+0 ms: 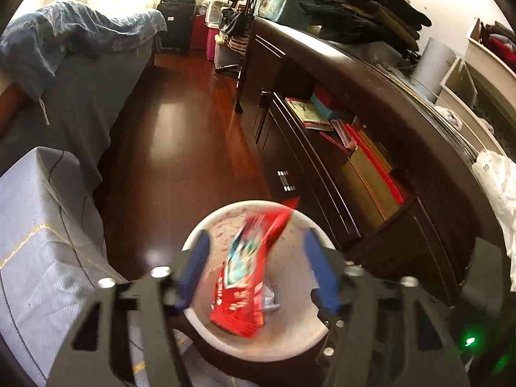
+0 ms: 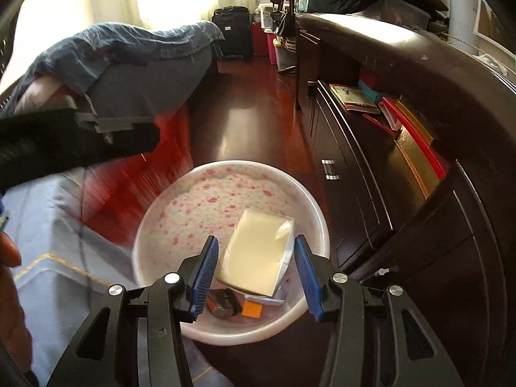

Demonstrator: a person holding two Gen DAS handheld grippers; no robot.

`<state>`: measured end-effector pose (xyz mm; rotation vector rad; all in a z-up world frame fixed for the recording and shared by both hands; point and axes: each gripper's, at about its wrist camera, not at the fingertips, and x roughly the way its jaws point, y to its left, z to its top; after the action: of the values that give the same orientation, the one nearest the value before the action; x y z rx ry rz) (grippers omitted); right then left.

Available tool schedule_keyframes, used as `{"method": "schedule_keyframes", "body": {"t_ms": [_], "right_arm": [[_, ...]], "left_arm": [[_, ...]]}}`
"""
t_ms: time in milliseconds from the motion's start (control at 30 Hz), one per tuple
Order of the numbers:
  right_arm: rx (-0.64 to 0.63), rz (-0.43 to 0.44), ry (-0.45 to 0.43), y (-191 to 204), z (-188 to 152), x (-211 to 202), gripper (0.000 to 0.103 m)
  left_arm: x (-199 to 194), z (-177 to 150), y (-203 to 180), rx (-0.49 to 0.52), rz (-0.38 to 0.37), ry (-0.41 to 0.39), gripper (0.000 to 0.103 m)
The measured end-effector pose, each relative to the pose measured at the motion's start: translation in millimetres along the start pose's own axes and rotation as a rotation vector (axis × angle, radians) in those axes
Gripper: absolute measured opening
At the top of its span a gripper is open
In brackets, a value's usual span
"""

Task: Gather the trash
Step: 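Carry both items over the wastebasket and open both tools to drop them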

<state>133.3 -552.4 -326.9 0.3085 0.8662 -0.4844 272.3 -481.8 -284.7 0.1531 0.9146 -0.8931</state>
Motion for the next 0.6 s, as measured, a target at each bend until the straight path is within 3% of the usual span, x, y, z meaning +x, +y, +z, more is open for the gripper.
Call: {"method": "schedule_keyframes", "body": {"t_ms": [100,300,600], "right_arm": [[0.005,-0.001,0.002,-0.2,-2.3,2.3,0.058],[0.002,-0.012,-0.002,5.3,-3.8,-3.8,0.064],[-0.016,0.048,-0.012,31.9,-4.6,-36.5,0.077]], "left_arm": [[-3.6,1.2,8.2,-0.022,-0.002,-0.016,0.072],[-15.2,1.2,24.3,-0.054,0.033,-0.026,0.073],[-71.2,-12.5,56.6,-0.073,0.213,-0.091,0.084]]}}
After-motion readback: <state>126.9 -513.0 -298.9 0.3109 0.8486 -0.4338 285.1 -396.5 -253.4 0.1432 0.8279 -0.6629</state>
